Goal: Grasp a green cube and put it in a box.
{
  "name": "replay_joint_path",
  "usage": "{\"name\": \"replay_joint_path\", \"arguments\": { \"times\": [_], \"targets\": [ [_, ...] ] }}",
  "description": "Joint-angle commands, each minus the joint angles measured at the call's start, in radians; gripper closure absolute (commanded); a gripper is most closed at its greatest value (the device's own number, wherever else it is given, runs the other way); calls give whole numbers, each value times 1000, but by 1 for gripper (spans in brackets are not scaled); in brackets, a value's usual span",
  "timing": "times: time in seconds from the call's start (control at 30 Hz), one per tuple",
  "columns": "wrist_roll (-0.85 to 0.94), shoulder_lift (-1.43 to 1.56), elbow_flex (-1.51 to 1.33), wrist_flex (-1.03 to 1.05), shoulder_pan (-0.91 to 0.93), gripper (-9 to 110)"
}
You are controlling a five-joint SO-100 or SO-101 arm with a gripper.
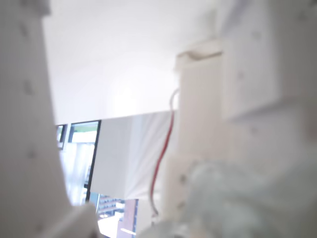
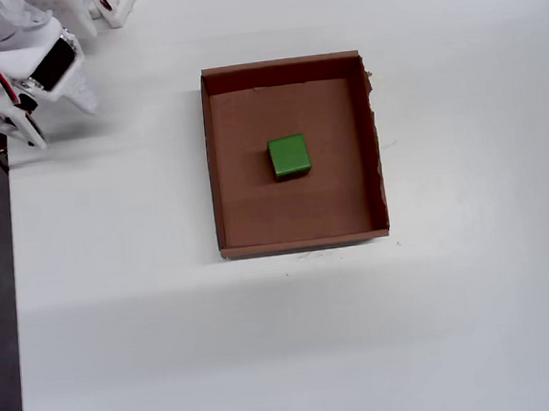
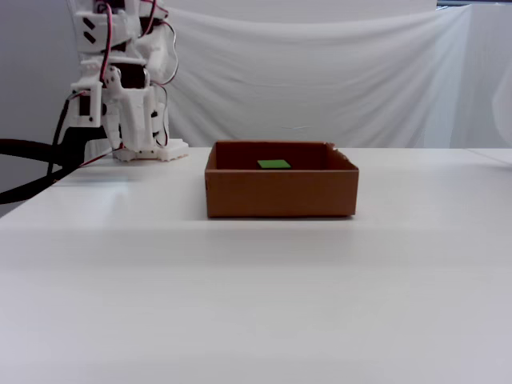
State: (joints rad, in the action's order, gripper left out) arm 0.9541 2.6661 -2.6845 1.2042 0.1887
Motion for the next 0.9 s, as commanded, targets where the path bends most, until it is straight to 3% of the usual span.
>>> {"name": "replay_joint_path", "arguments": {
  "times": [0.0, 0.27, 0.87],
  "targets": [
    [-8, 127, -66, -20, 20, 80],
    [-35, 400, -275, -31, 48, 80],
    [-54, 518, -287, 23, 49, 79]
  ]
}}
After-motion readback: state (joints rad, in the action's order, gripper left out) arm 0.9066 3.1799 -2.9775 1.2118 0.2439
